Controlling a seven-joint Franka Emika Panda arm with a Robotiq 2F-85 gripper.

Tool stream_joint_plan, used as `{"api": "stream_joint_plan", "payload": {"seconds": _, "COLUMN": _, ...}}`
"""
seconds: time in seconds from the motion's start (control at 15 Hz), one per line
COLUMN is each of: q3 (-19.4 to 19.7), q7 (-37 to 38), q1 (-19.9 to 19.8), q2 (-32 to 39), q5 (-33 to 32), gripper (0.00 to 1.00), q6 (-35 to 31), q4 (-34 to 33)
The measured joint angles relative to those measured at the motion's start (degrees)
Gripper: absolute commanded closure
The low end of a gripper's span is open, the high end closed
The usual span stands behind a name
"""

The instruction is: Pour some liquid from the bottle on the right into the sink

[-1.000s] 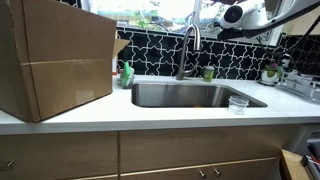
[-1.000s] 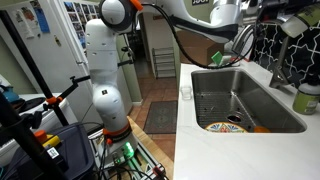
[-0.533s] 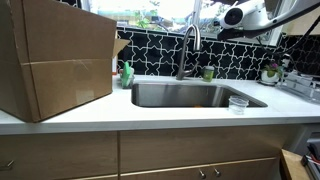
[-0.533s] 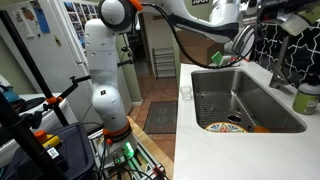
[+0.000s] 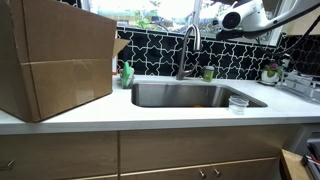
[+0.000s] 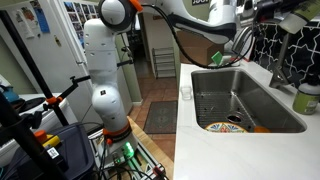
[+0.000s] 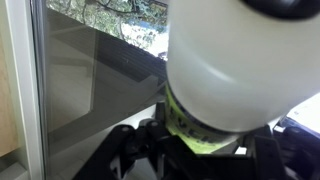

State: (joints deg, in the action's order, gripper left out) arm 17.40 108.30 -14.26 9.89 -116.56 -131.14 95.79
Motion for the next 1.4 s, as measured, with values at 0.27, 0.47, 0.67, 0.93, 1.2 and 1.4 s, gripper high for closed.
{"api": "stream_joint_plan", "payload": {"seconds": 0.27, "q3": -0.5, "q7": 0.2, "q1": -0.3, "q2": -0.1, "q5": -0.2, "gripper": 0.62, "q6": 0.7, "q4": 0.7}}
{"api": "stream_joint_plan", "payload": {"seconds": 0.47, "q3": -0.7, "q7": 0.2, "q1": -0.6, "q2": -0.1, "q5": 0.3, "gripper": 0.62, "q6": 0.7, "q4": 0.9}}
{"api": "stream_joint_plan", "payload": {"seconds": 0.67, "q3": -0.9, "q7": 0.0, "q1": -0.9, "q2": -0.1, "q5": 1.9, "gripper": 0.62, "q6": 0.6, "q4": 1.2}}
{"api": "stream_joint_plan", "payload": {"seconds": 0.93, "q3": -1.1, "q7": -0.3, "q1": -1.2, "q2": -0.1, "q5": 4.3, "gripper": 0.62, "q6": 0.6, "q4": 1.3}}
{"api": "stream_joint_plan", "payload": {"seconds": 1.2, "q3": -1.2, "q7": -3.1, "q1": -1.7, "q2": -0.1, "q5": 10.6, "gripper": 0.62, "q6": -1.0, "q4": 1.4}}
{"api": "stream_joint_plan", "payload": {"seconds": 1.4, "q3": -1.2, "q7": -10.6, "q1": -3.1, "q2": 0.0, "q5": 22.9, "gripper": 0.62, "q6": -3.6, "q4": 1.4}}
